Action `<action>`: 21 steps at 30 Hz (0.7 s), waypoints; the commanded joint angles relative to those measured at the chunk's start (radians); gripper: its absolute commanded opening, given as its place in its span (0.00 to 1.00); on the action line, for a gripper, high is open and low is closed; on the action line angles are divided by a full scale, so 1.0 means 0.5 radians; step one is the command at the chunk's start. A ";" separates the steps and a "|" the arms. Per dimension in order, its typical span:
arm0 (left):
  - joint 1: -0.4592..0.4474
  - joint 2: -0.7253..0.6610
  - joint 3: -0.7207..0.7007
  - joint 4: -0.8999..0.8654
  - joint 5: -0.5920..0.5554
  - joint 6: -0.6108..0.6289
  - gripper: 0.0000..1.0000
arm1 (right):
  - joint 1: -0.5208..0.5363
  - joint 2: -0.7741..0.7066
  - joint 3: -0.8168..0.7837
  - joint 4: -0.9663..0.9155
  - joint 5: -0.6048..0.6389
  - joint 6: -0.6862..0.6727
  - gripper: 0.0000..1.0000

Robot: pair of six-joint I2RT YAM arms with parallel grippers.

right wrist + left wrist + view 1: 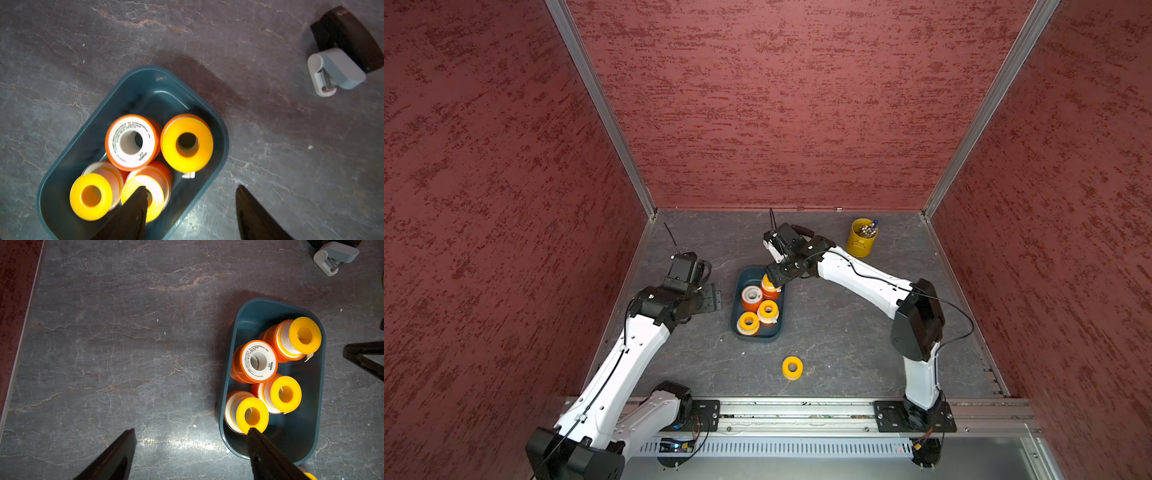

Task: Put the sealing tape into the storage box
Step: Place the sealing tape in the storage box.

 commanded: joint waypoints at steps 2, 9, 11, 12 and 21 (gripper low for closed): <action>0.017 -0.015 -0.014 0.030 0.010 0.024 0.87 | -0.006 -0.336 -0.447 0.366 0.108 0.053 0.69; -0.012 -0.047 -0.011 0.034 0.040 0.027 0.87 | -0.006 -0.905 -1.344 0.786 0.293 0.109 0.69; -0.027 -0.047 -0.010 0.032 0.036 0.027 0.87 | -0.006 -1.057 -1.543 0.838 0.323 0.138 0.69; -0.030 -0.042 -0.007 0.031 0.035 0.027 0.87 | -0.006 -1.118 -1.625 0.861 0.336 0.147 0.69; -0.037 0.034 -0.005 0.031 0.043 0.032 0.87 | -0.006 -1.551 -2.147 1.019 0.470 0.162 0.69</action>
